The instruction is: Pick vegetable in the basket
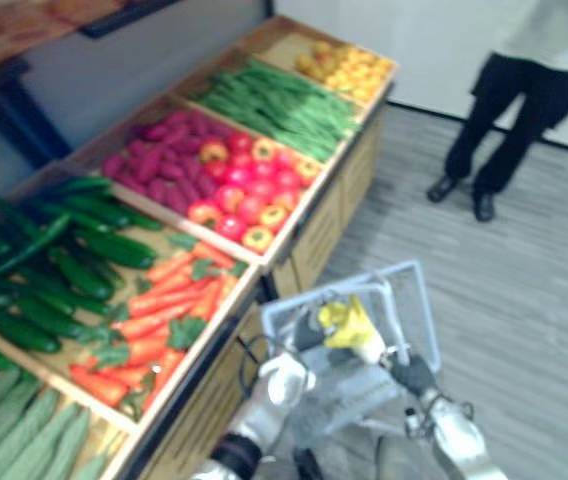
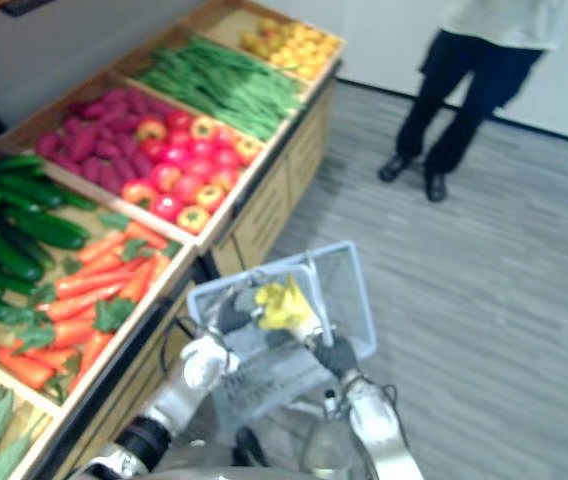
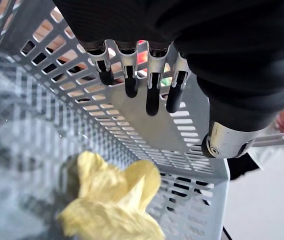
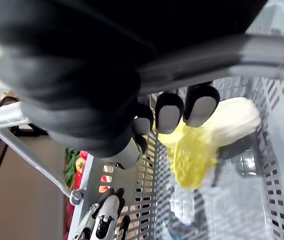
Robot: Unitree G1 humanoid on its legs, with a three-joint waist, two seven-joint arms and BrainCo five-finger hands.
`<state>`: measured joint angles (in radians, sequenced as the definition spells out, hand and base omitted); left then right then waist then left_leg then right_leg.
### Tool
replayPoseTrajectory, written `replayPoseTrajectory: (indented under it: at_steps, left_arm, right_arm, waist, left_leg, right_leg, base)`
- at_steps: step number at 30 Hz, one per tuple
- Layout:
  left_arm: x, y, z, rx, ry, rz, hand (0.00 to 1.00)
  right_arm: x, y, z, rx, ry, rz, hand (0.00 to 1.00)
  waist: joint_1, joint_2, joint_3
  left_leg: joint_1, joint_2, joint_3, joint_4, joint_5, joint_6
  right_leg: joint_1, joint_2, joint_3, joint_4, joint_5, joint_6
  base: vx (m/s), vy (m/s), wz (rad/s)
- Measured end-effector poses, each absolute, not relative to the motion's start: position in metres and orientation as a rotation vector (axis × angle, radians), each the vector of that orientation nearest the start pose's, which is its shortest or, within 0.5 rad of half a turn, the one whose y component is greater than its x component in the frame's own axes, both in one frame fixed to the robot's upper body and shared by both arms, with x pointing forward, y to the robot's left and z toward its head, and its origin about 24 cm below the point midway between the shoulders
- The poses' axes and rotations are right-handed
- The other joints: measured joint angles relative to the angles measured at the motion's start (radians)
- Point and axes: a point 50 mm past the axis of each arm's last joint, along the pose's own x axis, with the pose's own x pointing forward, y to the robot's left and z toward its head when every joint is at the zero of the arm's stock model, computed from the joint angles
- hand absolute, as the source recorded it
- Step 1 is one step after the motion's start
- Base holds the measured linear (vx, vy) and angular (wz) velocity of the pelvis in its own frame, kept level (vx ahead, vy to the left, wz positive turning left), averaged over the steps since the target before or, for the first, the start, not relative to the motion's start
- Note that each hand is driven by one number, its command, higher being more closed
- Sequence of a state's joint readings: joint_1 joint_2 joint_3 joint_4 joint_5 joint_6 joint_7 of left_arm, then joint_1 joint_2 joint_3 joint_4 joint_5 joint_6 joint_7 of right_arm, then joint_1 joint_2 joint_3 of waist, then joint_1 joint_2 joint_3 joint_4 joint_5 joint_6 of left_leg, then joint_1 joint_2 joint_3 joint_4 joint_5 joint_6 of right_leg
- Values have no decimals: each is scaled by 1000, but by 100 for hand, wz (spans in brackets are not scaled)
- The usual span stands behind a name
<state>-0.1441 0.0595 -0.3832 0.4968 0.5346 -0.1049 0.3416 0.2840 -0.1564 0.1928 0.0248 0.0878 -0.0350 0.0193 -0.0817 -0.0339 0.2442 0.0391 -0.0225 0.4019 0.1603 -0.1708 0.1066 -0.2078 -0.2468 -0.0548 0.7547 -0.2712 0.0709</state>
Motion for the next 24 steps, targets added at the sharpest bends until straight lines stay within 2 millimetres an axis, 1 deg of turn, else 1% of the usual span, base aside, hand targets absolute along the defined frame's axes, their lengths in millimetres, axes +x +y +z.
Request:
replayPoseTrajectory:
  at_steps: [1, 2, 3, 4, 5, 6, 7, 8, 9, 10, 11, 12, 13, 14, 15, 16, 17, 18, 19, 20, 21, 22, 23, 24]
  left_arm:
    - [250, 80, -25, 683, 39, -197, 0]
    - [249, 75, -25, 671, 37, -214, 0]
    - [246, 66, -26, 638, 41, -224, 0]
    - [241, 62, -27, 611, 44, -231, 0]
    - [237, 61, -27, 596, 47, -230, 0]
    - [230, 58, -28, 551, 53, -239, 0]
    - [221, 54, -25, 481, 47, -256, 0]
    - [217, 53, -21, 453, 27, -262, 0]
    - [211, 48, -10, 391, -27, -282, 0]
    - [210, 44, 3, 352, -93, -295, 0]
    - [212, 46, 9, 338, -118, -280, 0]
    - [219, 58, 17, 304, -127, -202, 0]
    - [236, 97, 25, 241, -114, 24, 0]
    - [242, 121, 27, 215, -98, 150, 0]
    - [245, 147, 28, 197, -82, 276, 0]
    - [247, 165, 32, 204, -91, 357, 0]
    - [249, 180, 37, 231, -114, 398, 0]
    - [249, 191, 43, 277, -139, 412, 0]
    - [249, 193, 45, 291, -149, 416, 0]
    - [249, 197, 50, 310, -167, 422, 0]
    - [252, 197, 55, 327, -184, 416, 0]
    - [255, 196, 59, 363, -204, 406, 0]
    - [258, 196, 63, 388, -221, 399, 0]
    - [265, 196, 73, 449, -263, 376, 0]
  right_arm:
    - [178, -152, -29, -17, 314, 100, 100]
    - [175, -154, -32, -3, 325, 75, 100]
    - [170, -157, -39, 28, 347, 25, 100]
    - [168, -158, -43, 60, 362, -18, 100]
    - [167, -158, -45, 75, 371, -39, 100]
    - [166, -159, -51, 91, 384, -74, 100]
    - [166, -164, -54, 88, 400, -110, 100]
    - [165, -167, -57, 88, 409, -133, 100]
    - [163, -175, -62, 86, 430, -195, 100]
    - [163, -186, -68, 57, 459, -240, 100]
    - [162, -193, -73, 55, 480, -283, 100]
    - [157, -210, -82, 59, 526, -403, 100]
    - [136, -241, -97, 66, 620, -614, 100]
    - [121, -258, -104, 65, 670, -717, 100]
    - [110, -273, -107, 47, 710, -791, 100]
    - [96, -283, -114, 48, 770, -855, 100]
    - [82, -287, -121, 70, 831, -916, 100]
    - [66, -288, -130, 123, 893, -985, 100]
    - [59, -287, -133, 144, 917, -1014, 100]
    - [46, -286, -138, 171, 965, -1059, 100]
    - [36, -286, -141, 184, 1008, -1091, 100]
    - [32, -287, -142, 190, 1024, -1105, 100]
    - [30, -288, -143, 191, 1034, -1113, 100]
    - [24, -287, -145, 196, 1067, -1119, 100]
  waist:
    - [-6, 0, 0]
    - [-13, -2, -1]
    - [-37, -8, -7]
    - [-41, -18, -14]
    - [-46, -30, -21]
    - [-45, -30, -28]
    - [-45, -1, -45]
    - [-35, 9, -50]
    - [-16, 32, -60]
    - [-8, 23, -54]
    - [-2, 31, -59]
    - [10, 33, -62]
    - [12, 38, -61]
    - [15, 49, -60]
    - [15, 66, -60]
    - [17, 76, -58]
    - [19, 75, -57]
    - [15, 79, -61]
    - [13, 76, -61]
    - [13, 72, -62]
    - [14, 62, -57]
    - [14, 63, -58]
    - [13, 63, -58]
    - [8, 61, -57]
  left_leg:
    - [-5, 1, -70, 0, 4, -13]
    - [-12, 2, -114, 1, 5, -22]
    - [-29, 5, -181, 16, 2, -46]
    - [-56, 4, -249, 47, -11, -72]
    - [-66, -1, -276, 61, -19, -85]
    - [-75, 2, -335, 82, -33, -113]
    - [-91, 37, -368, 80, -29, -137]
    - [-92, 50, -377, 71, -24, -143]
    - [-89, 68, -383, 51, 5, -154]
    - [-91, 80, -382, 46, 27, -157]
    - [-97, 87, -374, 50, 32, -152]
    - [-113, 103, -324, 68, 39, -144]
    - [-132, 140, -143, 116, 30, -125]
    - [-123, 164, -12, 135, 19, -113]
    - [-114, 189, 104, 157, 0, -93]
    - [-113, 196, 169, 165, -8, -82]
    - [-118, 178, 153, 165, -7, -81]
    - [-118, 146, 111, 148, -2, -80]
    - [-115, 130, 97, 130, 3, -79]
    - [-96, 93, 83, 72, 17, -81]
    - [-80, 64, 84, 19, 34, -89]
    - [-72, 51, 96, -10, 44, -94]
    - [-70, 45, 103, -27, 53, -91]
    - [-69, 37, 110, -52, 65, -89]
  right_leg:
    - [1, 48, 97, -137, 8, 14]
    - [2, 74, 157, -198, 14, 23]
    - [4, 105, 261, -302, 30, 50]
    - [8, 124, 336, -392, 57, 86]
    - [15, 118, 359, -424, 73, 95]
    - [28, 119, 332, -416, 115, 109]
    - [39, 135, 261, -430, 108, 88]
    - [44, 142, 237, -434, 108, 81]
    - [65, 150, 187, -442, 107, 63]
    - [89, 151, 131, -453, 105, 48]
    - [103, 150, 99, -463, 105, 39]
    - [124, 142, 50, -478, 106, 32]
    - [153, 122, -36, -491, 102, 23]
    - [168, 108, -74, -487, 97, 16]
    - [177, 100, -104, -476, 92, 12]
    - [180, 91, -123, -453, 78, 16]
    - [182, 76, -136, -430, 53, 24]
    - [200, 56, -163, -430, 44, 34]
    - [209, 46, -174, -439, 44, 34]
    - [227, 27, -176, -459, 45, 35]
    - [236, 15, -177, -481, 53, 48]
    - [236, 11, -174, -497, 62, 62]
    - [234, 9, -171, -505, 67, 66]
    - [229, 10, -163, -523, 86, 70]
  base:
    - [256, -269, 166]
    - [176, -291, 183]
    - [187, -392, 173]
    - [143, -361, 171]
    - [167, -420, 151]
    - [199, -416, 143]
    - [218, -399, 124]
    - [198, -316, 104]
    - [151, -267, 103]
    - [123, -248, 117]
    - [56, -214, 124]
    - [21, -171, 161]
    - [7, -136, 174]
    - [4, -59, 163]
    - [9, 28, 110]
    - [-2, 84, 101]
    - [-6, 112, 111]
    - [-25, 106, 98]
    - [-13, 122, 92]
    - [-12, 140, 61]
    - [-1, 157, 40]
    - [-1, 96, 10]
    - [8, 109, -11]
    - [12, 98, -19]
